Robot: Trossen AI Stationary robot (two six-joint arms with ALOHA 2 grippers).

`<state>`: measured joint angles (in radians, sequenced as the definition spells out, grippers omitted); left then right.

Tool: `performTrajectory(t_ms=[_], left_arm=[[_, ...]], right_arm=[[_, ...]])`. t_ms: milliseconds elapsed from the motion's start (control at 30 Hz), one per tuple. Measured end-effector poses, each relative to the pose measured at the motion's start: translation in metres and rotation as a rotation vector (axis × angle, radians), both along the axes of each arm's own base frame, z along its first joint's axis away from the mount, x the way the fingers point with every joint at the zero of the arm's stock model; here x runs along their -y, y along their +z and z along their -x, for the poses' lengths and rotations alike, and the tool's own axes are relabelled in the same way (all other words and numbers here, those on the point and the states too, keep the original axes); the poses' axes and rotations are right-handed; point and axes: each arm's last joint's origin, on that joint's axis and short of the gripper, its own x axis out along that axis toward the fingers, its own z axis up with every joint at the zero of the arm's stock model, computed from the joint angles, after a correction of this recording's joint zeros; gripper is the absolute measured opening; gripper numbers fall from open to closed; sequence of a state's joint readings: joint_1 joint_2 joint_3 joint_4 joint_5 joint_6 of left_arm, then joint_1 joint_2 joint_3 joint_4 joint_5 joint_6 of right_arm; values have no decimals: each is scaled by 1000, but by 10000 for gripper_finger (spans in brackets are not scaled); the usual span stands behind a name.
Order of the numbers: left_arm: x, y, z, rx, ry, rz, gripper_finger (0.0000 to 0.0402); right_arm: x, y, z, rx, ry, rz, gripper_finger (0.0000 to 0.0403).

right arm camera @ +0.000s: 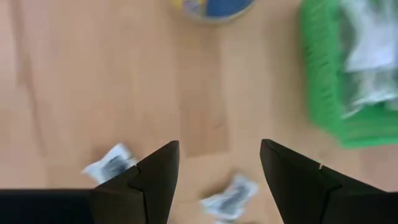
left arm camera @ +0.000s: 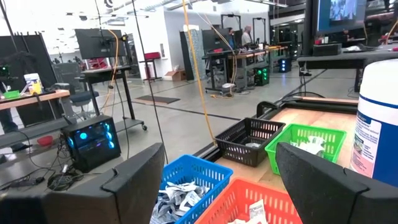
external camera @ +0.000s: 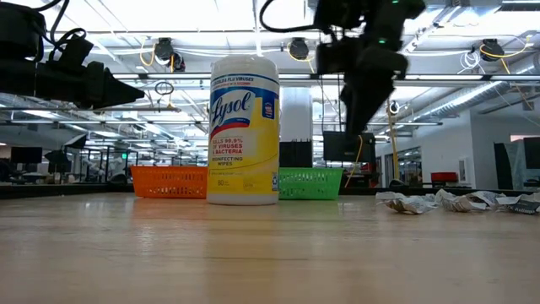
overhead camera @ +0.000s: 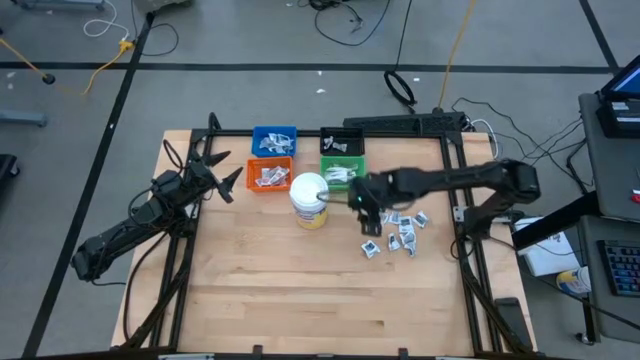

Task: Pick & Place First Aid Supplies
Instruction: Put the black towelette pack into the black bin

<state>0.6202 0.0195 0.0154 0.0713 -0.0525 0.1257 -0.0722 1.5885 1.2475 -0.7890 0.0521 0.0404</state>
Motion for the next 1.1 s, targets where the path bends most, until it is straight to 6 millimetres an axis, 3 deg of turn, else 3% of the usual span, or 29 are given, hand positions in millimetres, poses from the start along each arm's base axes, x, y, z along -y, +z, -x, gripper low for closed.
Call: performTrajectory(t_ms=[467,733,933,1100], left_arm=[[0,0,0,0,0,0,310],[0,0,0,0,0,0,310],[0,0,0,0,-1,0,310],[0,0,0,0,-1,0,310]], right_arm=[[-80,-61,31,3,63,-78,222],[-92,-85,41,28,78,-68,212],[-92,-103,43,-12,93,-60,159],[-95,-99,39,-7,149,-51,61]])
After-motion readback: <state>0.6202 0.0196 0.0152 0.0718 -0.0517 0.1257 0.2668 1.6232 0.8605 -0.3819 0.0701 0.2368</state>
